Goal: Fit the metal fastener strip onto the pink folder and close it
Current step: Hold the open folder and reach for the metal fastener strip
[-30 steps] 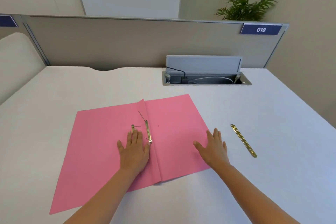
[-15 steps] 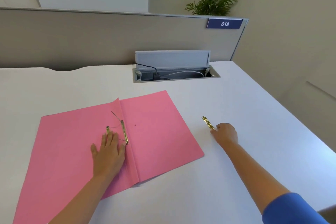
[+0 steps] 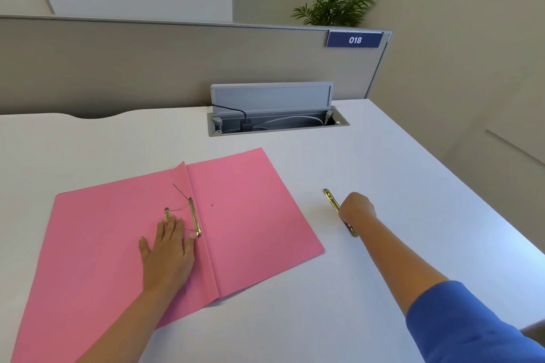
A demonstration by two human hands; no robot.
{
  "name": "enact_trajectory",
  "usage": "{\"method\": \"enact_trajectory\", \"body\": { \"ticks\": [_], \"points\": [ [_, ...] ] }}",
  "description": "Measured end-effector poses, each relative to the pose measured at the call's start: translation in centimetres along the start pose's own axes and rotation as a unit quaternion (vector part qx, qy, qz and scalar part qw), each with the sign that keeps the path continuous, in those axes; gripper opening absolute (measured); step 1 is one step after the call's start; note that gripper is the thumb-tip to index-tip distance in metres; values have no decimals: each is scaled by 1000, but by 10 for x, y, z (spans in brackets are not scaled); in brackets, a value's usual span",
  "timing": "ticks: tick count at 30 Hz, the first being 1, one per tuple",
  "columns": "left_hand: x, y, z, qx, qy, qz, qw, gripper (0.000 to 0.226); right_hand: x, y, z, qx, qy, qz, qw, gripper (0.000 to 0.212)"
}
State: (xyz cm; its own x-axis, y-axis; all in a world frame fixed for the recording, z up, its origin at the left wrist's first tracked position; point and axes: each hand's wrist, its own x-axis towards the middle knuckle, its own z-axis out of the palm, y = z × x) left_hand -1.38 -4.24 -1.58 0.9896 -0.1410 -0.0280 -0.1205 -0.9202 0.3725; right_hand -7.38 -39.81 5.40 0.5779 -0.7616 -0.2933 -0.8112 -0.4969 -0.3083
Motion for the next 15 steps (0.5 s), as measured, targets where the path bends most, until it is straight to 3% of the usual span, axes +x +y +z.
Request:
{"method": "enact_trajectory", "body": {
  "ticks": [11,13,15],
  "points": [
    [-2,0,-1,1,-1,1,1000,54,5,-1,6,-13,16,6,1000,22],
    [-2,0,-1,0,1,3,1000,54,8,-1,1,-14,12,-19,1000,13],
    [-2,0,-1,4,0,3,1000,55,17,-2,-6,-33,9,-88,996,25]
  ]
}}
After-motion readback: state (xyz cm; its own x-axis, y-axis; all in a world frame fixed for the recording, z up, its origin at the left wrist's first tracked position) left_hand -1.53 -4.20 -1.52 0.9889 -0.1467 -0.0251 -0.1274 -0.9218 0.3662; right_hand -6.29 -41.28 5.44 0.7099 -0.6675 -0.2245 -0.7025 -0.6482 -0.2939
